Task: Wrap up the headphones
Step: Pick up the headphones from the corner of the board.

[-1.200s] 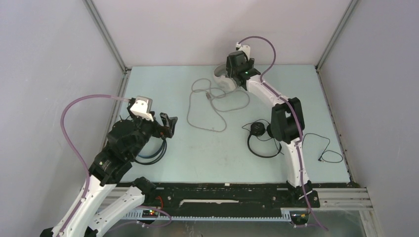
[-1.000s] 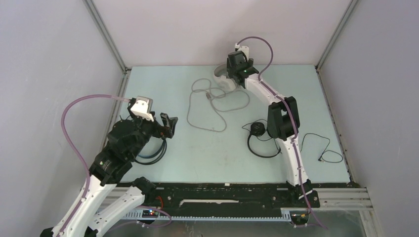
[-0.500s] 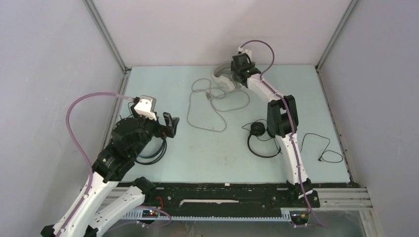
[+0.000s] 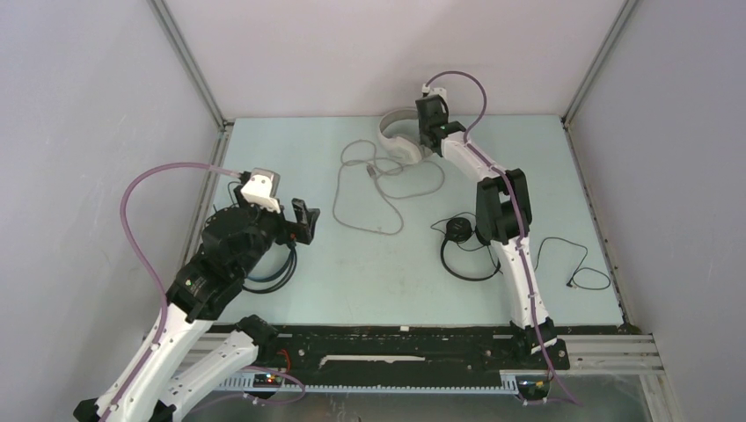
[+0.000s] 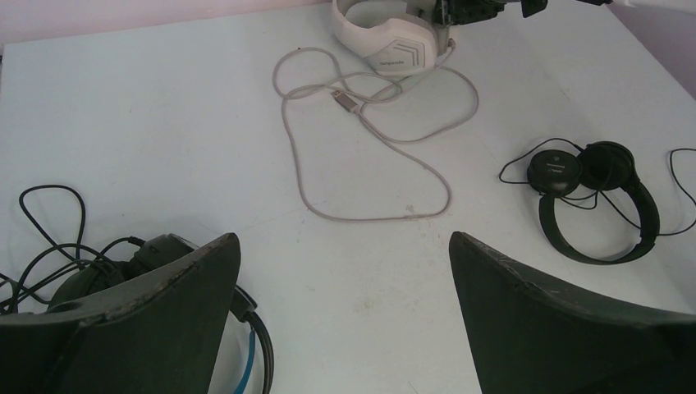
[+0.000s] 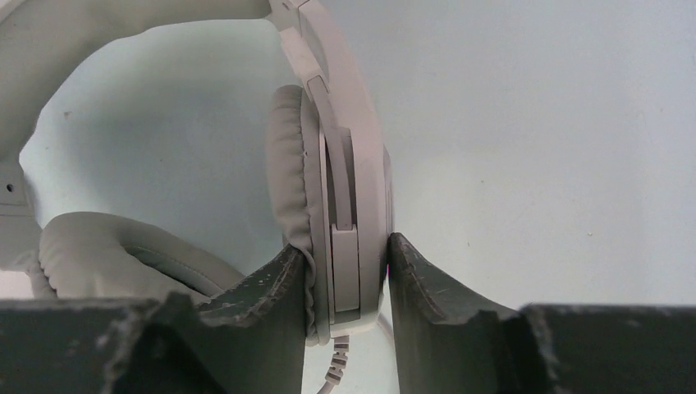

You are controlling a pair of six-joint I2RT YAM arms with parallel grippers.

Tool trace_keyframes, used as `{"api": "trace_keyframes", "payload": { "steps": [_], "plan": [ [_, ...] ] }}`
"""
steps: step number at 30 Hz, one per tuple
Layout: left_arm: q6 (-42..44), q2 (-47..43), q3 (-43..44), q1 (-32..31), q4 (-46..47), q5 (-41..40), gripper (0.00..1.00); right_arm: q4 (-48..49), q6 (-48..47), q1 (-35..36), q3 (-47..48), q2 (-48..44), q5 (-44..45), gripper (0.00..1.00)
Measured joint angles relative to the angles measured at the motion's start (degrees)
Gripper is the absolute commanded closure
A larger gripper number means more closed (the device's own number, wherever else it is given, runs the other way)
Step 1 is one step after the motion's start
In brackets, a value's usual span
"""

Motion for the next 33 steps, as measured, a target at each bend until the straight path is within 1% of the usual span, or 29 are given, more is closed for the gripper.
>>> {"api": "trace_keyframes", "payload": {
  "steps": [6, 10, 14, 18, 24, 28, 33],
  "plan": [
    [0.0, 0.1, 0.0, 0.5, 0.0, 0.0, 0.00, 1.9, -2.9, 0.0, -4.0, -2.5, -0.7, 0.72],
    [0.0, 0.4, 0.0, 1.0, 0.0, 0.0, 0.00, 2.1, -5.5, 0.3, -9.3, -7.6, -1.7, 0.74],
    [0.0, 0.8, 0.0, 1.6, 0.0, 0.2, 0.01, 3.4, -9.5, 2.0, -16.2, -16.3, -1.7, 0.77],
    [-0.1, 1.3, 0.0, 1.9, 0.1, 0.2, 0.04, 5.6, -14.0, 5.6, -24.0, -26.7, -0.3, 0.82],
    [-0.7, 3.2, -0.1, 2.0, 0.1, 0.3, 0.06, 8.2, -18.9, 13.4, -33.2, -39.5, 1.7, 0.82],
    [-2.1, 5.7, -0.1, 2.1, 0.0, 1.9, 0.07, 7.7, -18.7, 18.2, -39.2, -47.1, 0.9, 0.81],
    [-5.3, 9.9, 0.4, 2.1, -0.8, 7.5, 0.08, 5.7, -15.7, 22.2, -48.2, -57.8, 0.2, 0.81]
  ]
}}
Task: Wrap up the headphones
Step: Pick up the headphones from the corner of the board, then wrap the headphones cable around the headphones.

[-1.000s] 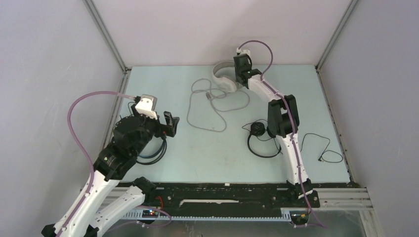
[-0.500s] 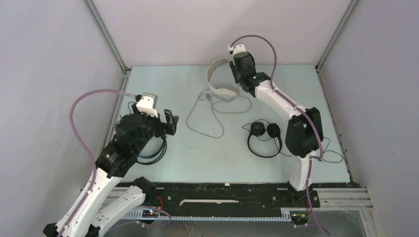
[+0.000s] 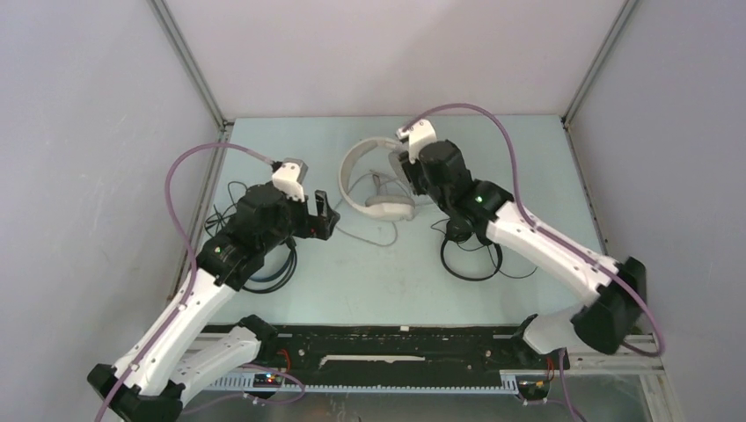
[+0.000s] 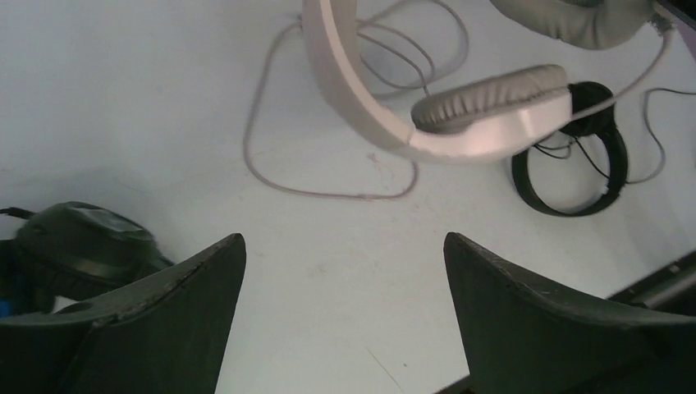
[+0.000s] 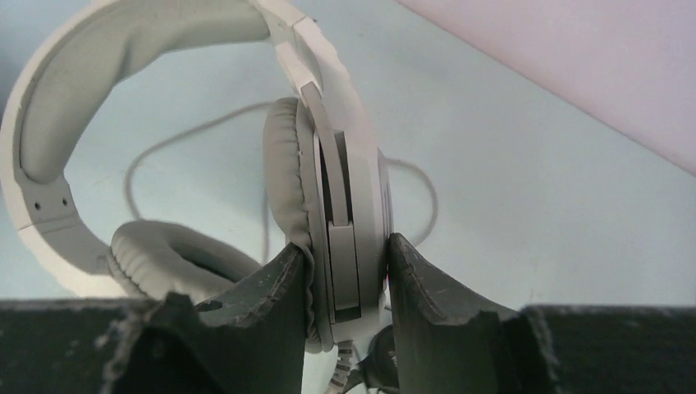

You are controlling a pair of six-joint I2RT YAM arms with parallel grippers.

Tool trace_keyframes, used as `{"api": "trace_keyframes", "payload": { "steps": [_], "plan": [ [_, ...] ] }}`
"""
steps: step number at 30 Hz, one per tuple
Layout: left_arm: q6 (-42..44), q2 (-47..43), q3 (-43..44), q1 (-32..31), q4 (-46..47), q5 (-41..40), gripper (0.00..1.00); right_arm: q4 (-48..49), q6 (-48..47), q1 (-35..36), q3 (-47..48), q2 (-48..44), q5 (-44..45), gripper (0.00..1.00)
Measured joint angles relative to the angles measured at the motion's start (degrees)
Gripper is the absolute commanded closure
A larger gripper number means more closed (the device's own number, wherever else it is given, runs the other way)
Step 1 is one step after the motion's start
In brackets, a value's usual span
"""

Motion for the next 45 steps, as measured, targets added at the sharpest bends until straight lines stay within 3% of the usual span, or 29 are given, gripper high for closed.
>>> {"api": "trace_keyframes", "payload": {
  "steps": [7, 13, 17, 19, 29, 38, 43, 45],
  "plan": [
    [-2.2, 7.8, 6.8, -0.9, -3.7, 4.4, 0.14, -1.7, 7.1, 5.7, -10.8, -14.3, -0.7, 0.82],
    [-1.7, 14.6, 14.4, -8.3, -7.4, -1.5, 0.17, -2.8, 12.5, 9.3, -15.7, -21.6, -0.8, 0.82],
    [-1.7, 16.3, 16.7, -10.6, -9.4, -6.1, 0.30, -3.5, 14.9, 11.6, -18.6, -26.2, -0.4, 0.82],
    [-1.5, 16.9, 17.8, -11.8, -10.0, -8.9, 0.31, -3.6, 16.0, 12.3, -19.9, -28.0, -0.4, 0.83],
    [-0.2, 23.1, 21.1, -20.4, -13.9, -17.3, 0.32, -4.7, 19.0, 14.8, -21.8, -29.2, 1.7, 0.84],
    [-0.7, 25.6, 22.5, -21.8, -18.8, -21.4, 0.47, -4.7, 20.9, 15.9, -23.4, -29.2, 3.8, 0.85],
    [-0.7, 25.7, 22.5, -22.0, -19.9, -22.7, 0.50, -4.6, 21.7, 16.3, -23.5, -29.2, 5.1, 0.86],
    [-0.7, 25.7, 22.5, -22.0, -19.9, -22.7, 0.56, -4.2, 21.8, 16.4, -23.7, -29.2, 5.5, 0.86]
  ]
}}
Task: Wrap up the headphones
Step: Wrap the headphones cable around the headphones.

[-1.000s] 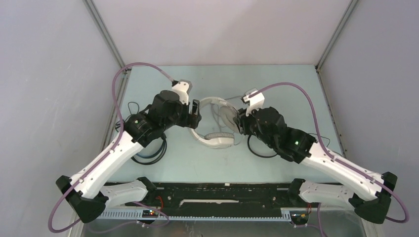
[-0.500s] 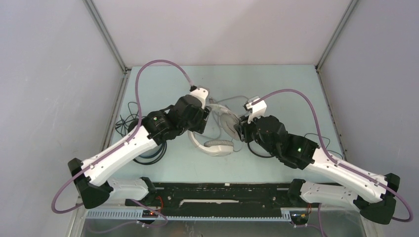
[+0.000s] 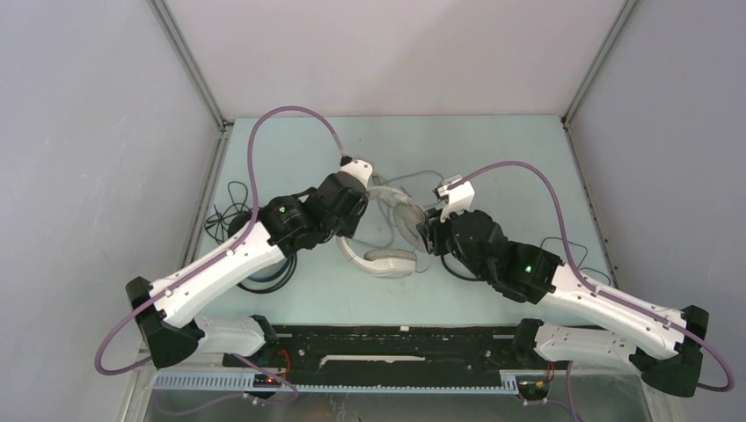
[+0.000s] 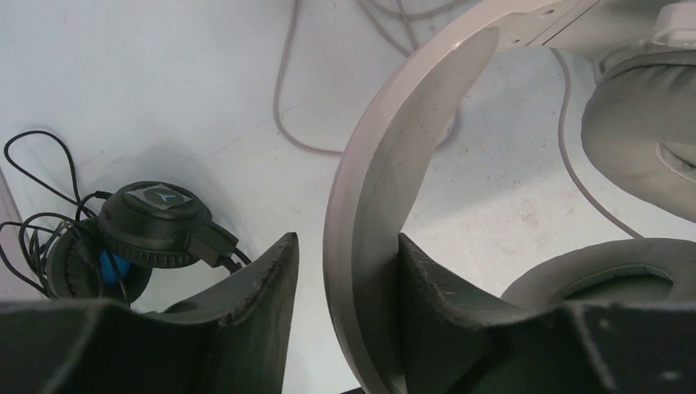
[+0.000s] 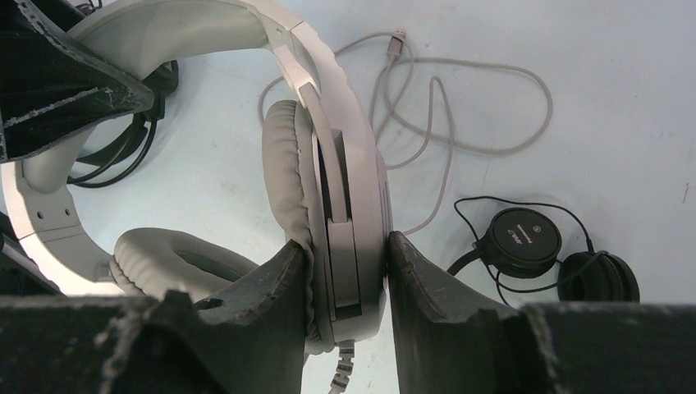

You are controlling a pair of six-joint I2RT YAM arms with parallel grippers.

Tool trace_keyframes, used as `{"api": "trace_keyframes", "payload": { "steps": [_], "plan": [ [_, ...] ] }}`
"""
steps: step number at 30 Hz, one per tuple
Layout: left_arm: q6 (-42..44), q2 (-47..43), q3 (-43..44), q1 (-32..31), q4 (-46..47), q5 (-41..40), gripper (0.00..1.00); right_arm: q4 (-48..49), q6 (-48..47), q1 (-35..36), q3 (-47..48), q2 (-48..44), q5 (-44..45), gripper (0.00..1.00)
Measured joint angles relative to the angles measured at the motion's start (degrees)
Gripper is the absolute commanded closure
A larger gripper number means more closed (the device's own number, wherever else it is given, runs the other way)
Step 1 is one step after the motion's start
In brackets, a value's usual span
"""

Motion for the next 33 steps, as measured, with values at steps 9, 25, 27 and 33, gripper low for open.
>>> {"api": "trace_keyframes", "payload": {
  "steps": [9, 25, 27, 33],
  "plan": [
    [0.4, 0.0, -0.1, 0.2, 0.6, -2.8, 0.99, 1.5, 0.4, 0.1, -0.7, 1.5, 0.2, 0.77],
    [3.5, -2.6, -2.0, 0.5, 4.2, -6.4, 1.00, 13.0, -3.1, 0.3, -6.3, -3.9, -7.3, 0.19],
    [3.5, -3.6, -2.6, 1.3, 4.7, -5.7, 1.00, 14.4, -4.5, 0.3, -6.6, -6.3, -8.7, 0.16],
    [3.3, -7.1, -2.8, 6.1, 5.4, -2.7, 1.00, 17.4, -11.2, 0.3, -9.7, -13.6, -14.3, 0.16]
  ]
}}
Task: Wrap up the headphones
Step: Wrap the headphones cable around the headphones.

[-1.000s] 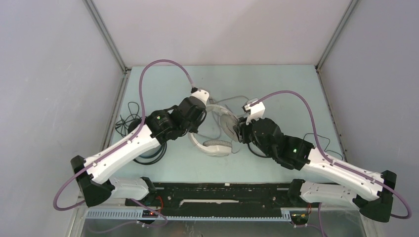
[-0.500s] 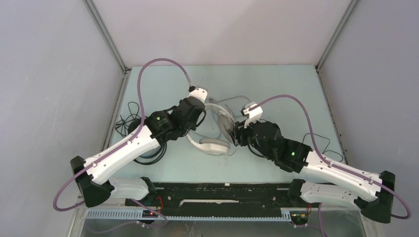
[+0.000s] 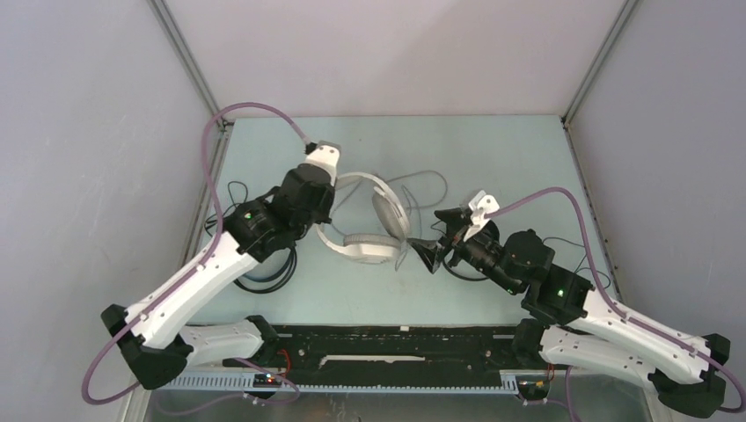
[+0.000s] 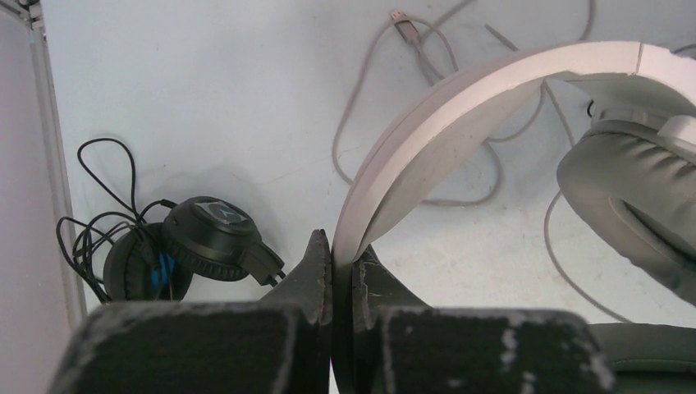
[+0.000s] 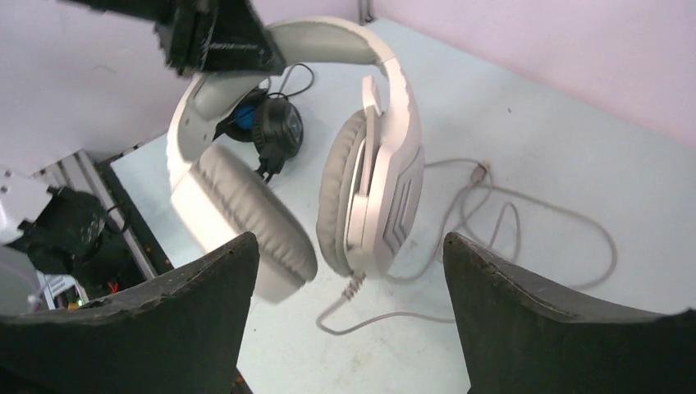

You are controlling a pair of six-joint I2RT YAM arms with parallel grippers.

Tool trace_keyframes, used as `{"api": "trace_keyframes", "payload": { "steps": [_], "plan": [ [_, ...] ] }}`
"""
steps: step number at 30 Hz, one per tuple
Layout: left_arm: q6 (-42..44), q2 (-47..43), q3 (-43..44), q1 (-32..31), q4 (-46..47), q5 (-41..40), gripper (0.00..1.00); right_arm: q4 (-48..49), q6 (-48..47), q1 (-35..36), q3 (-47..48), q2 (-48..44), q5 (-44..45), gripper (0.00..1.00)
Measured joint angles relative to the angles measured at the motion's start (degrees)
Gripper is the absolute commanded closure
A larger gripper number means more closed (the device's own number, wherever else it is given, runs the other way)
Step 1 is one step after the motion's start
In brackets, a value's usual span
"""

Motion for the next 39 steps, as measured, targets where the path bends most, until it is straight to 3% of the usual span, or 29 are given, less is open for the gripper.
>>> {"api": "trace_keyframes", "payload": {
  "steps": [7, 18, 25, 35, 39],
  "plan": [
    [-1.8, -7.3, 0.0, 4.8, 0.6, 4.5, 1.00, 4.5, -8.7, 0.0, -4.0, -3.4, -9.6, 0.19],
    [-6.1, -12.7, 2.7, 5.5, 0.8, 13.9, 1.00, 15.4, -20.1, 0.0, -13.0, -7.4, -23.7, 0.21],
    [-8.9, -15.8, 3.1, 5.6, 1.6, 19.8, 1.00, 22.8, -23.7, 0.0, -16.8, -5.3, -27.1, 0.24],
    [-13.3, -18.6, 3.1, 5.6, 5.2, 25.1, 1.00, 31.6, -24.6, 0.0, -20.5, 3.6, -26.9, 0.52],
    [-15.2, -20.0, 3.1, 5.6, 7.2, 26.2, 1.00, 36.5, -23.3, 0.0, -23.1, 5.7, -26.5, 0.59]
  ]
}}
